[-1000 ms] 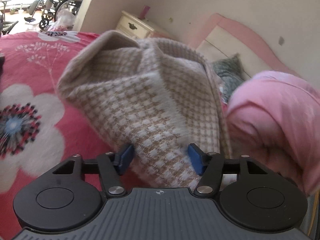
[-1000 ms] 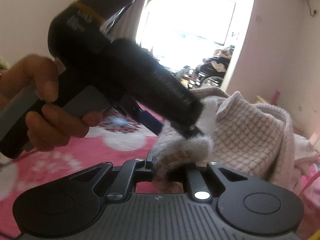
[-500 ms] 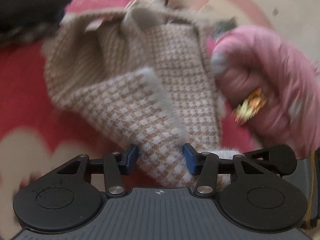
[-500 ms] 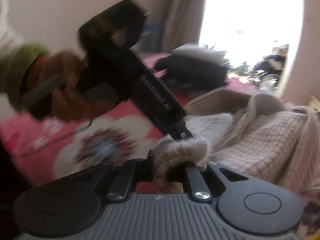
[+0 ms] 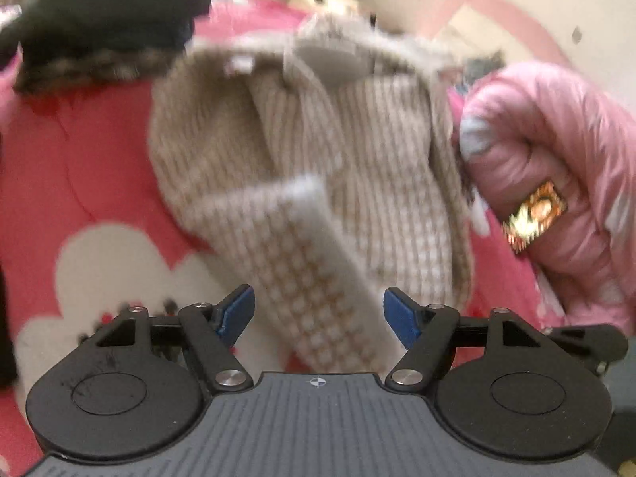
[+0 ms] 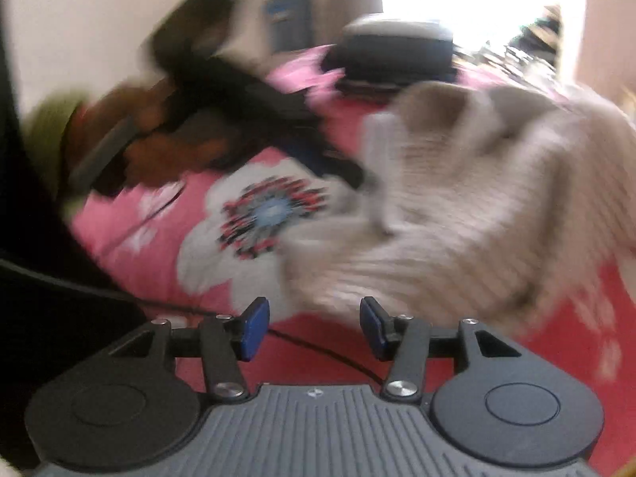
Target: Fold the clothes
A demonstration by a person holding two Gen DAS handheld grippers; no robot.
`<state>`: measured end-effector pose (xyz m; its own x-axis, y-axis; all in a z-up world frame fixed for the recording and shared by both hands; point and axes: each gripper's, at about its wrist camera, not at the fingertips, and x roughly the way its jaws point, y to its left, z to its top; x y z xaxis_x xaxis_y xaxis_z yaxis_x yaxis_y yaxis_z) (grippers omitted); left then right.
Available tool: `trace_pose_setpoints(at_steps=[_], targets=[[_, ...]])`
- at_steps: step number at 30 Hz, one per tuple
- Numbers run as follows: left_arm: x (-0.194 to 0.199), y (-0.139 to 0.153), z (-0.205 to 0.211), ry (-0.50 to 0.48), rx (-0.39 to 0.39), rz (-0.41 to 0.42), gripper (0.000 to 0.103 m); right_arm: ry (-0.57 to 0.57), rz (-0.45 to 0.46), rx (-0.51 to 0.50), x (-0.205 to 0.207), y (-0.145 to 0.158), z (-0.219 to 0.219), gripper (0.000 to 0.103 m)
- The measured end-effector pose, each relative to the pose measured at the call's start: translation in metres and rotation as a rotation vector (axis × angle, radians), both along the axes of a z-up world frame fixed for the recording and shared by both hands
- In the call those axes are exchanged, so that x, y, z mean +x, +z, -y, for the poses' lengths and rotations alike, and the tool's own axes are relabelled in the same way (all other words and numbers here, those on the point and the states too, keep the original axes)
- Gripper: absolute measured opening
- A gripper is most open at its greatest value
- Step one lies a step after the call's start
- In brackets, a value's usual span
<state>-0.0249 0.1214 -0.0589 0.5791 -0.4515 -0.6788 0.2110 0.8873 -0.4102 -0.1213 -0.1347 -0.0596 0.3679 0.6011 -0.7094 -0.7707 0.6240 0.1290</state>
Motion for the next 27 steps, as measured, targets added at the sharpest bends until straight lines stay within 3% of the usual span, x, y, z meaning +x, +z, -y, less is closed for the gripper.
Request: trace_pose_setpoints(at_steps=[3,5,8,10,11,12,14,15,17,19,21,22,24,27], targets=[[0.001,0.017,-0.003,0.001,0.019,0.094,0.082,-0.151,-0.005,0.059,0.023,0.016,0.029,0.053],[0.011,0.026,0.007,-0.044,0.065,0.134,0.087,-0.225,0.024,0.063,0.040,0.023,0.031,0.053],[0.029,0.022,0.028,-0.109,0.153,0.181,0.088,-0.259,0.091,0.010,0.064,0.021,0.007,0.053],[0.041,0.008,0.040,-0.137,0.225,0.172,0.085,-0.237,0.106,-0.006,0.079,0.013,-0.016,0.053],[0.047,-0.001,0.044,-0.131,0.272,0.145,0.078,-0.223,0.113,-0.016,0.086,0.007,-0.026,0.053],[0.051,-0.011,0.046,-0.111,0.316,0.098,0.069,-0.208,0.122,-0.031,0.092,0.000,-0.037,0.053],[0.050,-0.031,0.037,-0.061,0.363,-0.011,0.064,-0.182,0.127,-0.065,0.100,-0.013,-0.055,0.053],[0.048,-0.040,0.032,-0.053,0.362,-0.048,0.058,-0.166,0.110,-0.087,0.104,-0.022,-0.062,0.053],[0.040,-0.052,0.022,-0.037,0.334,-0.085,0.057,-0.133,0.079,-0.131,0.107,-0.035,-0.071,0.053],[0.032,-0.056,0.013,-0.020,0.306,-0.086,0.057,-0.102,0.120,-0.201,0.102,-0.044,-0.076,0.053],[0.026,-0.058,0.007,-0.007,0.284,-0.085,0.057,-0.103,0.176,-0.282,0.097,-0.053,-0.077,0.036],[0.024,-0.059,0.004,-0.003,0.277,-0.084,0.057,-0.117,0.187,-0.299,0.096,-0.055,-0.075,0.033],[0.020,-0.060,0.000,0.001,0.270,-0.079,0.057,-0.175,0.167,-0.277,0.097,-0.054,-0.064,0.017],[0.013,-0.059,-0.001,-0.019,0.287,-0.045,0.057,-0.349,0.139,-0.183,0.094,-0.039,-0.028,0.013]])
